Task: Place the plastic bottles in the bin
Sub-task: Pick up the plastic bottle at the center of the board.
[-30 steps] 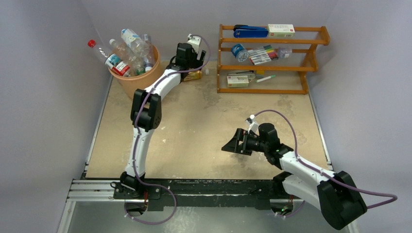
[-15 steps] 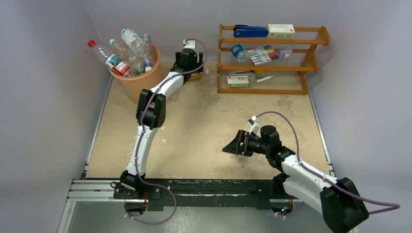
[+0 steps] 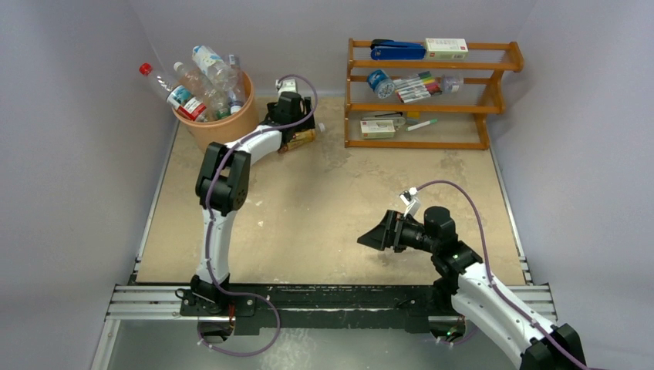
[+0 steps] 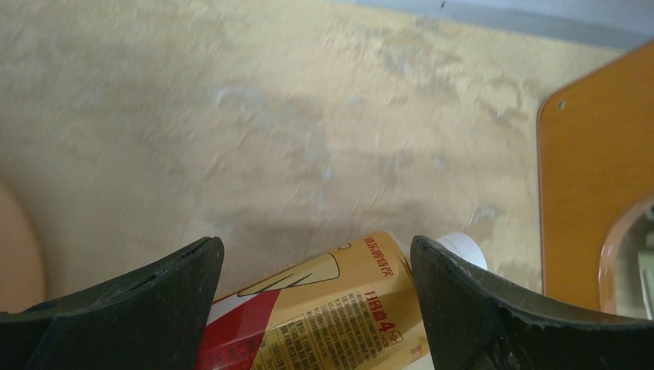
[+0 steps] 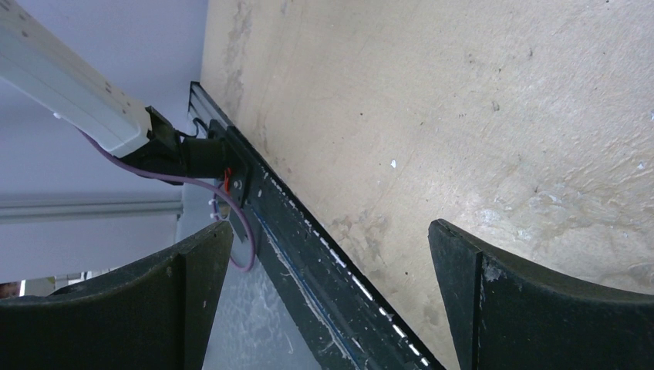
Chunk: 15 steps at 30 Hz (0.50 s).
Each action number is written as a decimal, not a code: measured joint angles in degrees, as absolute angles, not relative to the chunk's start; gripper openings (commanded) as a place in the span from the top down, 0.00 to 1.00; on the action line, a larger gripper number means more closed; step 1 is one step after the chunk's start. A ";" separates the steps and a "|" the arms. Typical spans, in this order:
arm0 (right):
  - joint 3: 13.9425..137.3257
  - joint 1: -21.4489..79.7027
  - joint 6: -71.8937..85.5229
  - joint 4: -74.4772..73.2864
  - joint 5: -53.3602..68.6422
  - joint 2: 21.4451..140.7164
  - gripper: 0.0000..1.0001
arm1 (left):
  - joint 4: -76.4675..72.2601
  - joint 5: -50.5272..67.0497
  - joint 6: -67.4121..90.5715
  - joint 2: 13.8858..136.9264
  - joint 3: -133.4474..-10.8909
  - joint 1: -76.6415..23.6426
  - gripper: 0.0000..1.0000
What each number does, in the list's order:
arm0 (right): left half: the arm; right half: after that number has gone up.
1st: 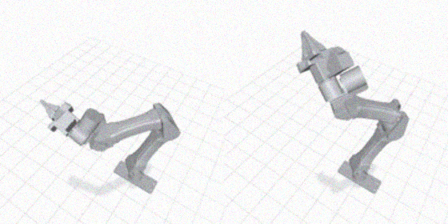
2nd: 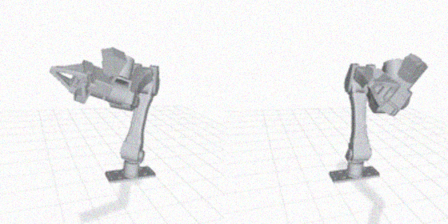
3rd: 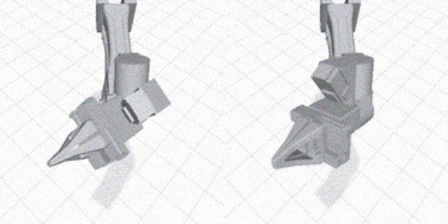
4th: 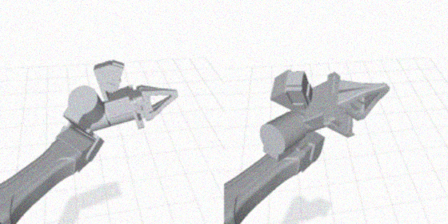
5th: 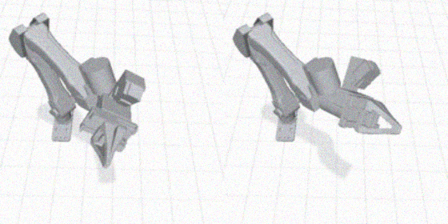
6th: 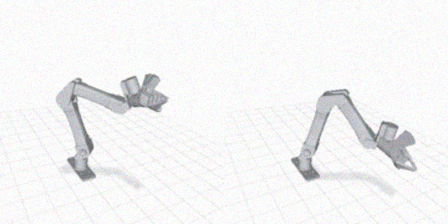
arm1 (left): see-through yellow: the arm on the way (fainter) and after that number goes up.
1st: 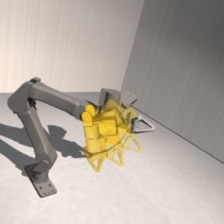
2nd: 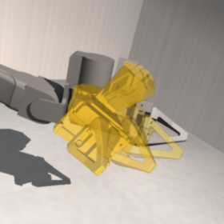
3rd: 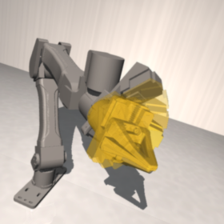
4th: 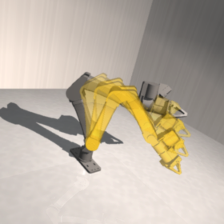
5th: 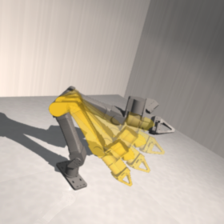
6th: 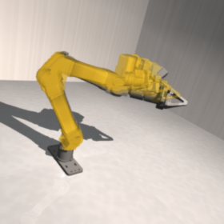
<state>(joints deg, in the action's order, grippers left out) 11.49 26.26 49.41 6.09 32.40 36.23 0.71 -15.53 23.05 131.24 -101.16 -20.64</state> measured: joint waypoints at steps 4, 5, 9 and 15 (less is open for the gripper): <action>11.49 26.26 49.54 3.86 32.14 34.33 0.00 | -1.10 -15.20 24.03 123.92 -90.00 -20.93 0.10; 11.49 26.26 49.56 3.25 32.03 33.69 0.00 | -1.21 -15.25 24.10 122.10 -87.53 -21.06 0.10; 11.49 26.26 49.82 1.02 31.94 29.87 0.00 | -1.23 -15.49 24.56 116.38 -80.05 -22.28 0.11; 11.42 26.26 50.39 -2.37 31.09 24.18 0.00 | 0.56 -16.78 26.44 108.77 -71.83 -26.30 0.12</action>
